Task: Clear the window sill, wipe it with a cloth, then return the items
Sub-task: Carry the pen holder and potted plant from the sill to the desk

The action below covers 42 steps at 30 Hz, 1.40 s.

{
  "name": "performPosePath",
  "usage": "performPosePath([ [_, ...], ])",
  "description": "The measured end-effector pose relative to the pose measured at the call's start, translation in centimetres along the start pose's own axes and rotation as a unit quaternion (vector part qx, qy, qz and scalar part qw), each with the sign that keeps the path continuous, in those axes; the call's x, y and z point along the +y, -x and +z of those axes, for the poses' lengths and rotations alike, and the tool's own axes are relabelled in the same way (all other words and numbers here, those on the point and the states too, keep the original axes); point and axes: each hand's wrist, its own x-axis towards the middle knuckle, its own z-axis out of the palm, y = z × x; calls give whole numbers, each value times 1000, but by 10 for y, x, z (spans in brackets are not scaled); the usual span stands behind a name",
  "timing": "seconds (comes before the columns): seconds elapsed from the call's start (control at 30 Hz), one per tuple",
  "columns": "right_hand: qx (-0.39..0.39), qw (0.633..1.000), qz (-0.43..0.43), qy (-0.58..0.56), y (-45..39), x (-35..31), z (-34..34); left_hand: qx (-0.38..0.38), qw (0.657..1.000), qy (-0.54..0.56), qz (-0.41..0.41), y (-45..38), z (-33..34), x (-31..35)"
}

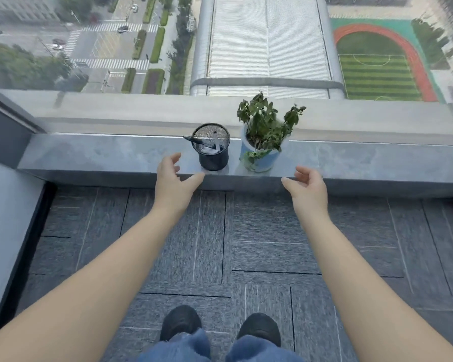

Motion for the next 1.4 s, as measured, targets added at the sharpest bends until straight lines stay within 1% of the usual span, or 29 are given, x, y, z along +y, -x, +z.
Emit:
performPosePath([
  [0.1,3,1000,-18,-3,-49,37,30,12,1000,22,-6,-42,30,-46],
  [0.23,16,999,-46,-13,-96,63,59,-1,999,37,10,-88,56,-77],
  [0.33,29,997,-59,-30,-118,65,68,-22,999,39,10,-111,64,-85],
  [0.4,33,994,-86,-56,-127,64,70,-34,998,47,9,-121,68,-86],
  [0.47,18,989,-114,-87,-133,64,72,-47,996,77,18,-125,71,-83],
  [0.57,-8,987,-134,-94,-141,66,76,-52,993,104,36,-130,74,-80],
  [0.67,-3,984,-155,-90,-145,70,80,-64,990,115,47,-136,75,-79],
  [0.77,18,983,-156,-96,-149,70,85,-77,989,113,52,-142,76,-79],
  [0.93,55,982,-171,-64,-150,71,89,-60,991,105,61,-143,75,-79],
  [1.07,76,978,-183,-71,-146,69,91,-43,992,98,68,-141,73,-78],
  [1.2,78,974,-197,-80,-132,62,88,-37,993,95,63,-129,64,-70],
  [1.4,58,982,-164,-69,-73,19,67,-52,993,99,31,-77,27,-30],
])
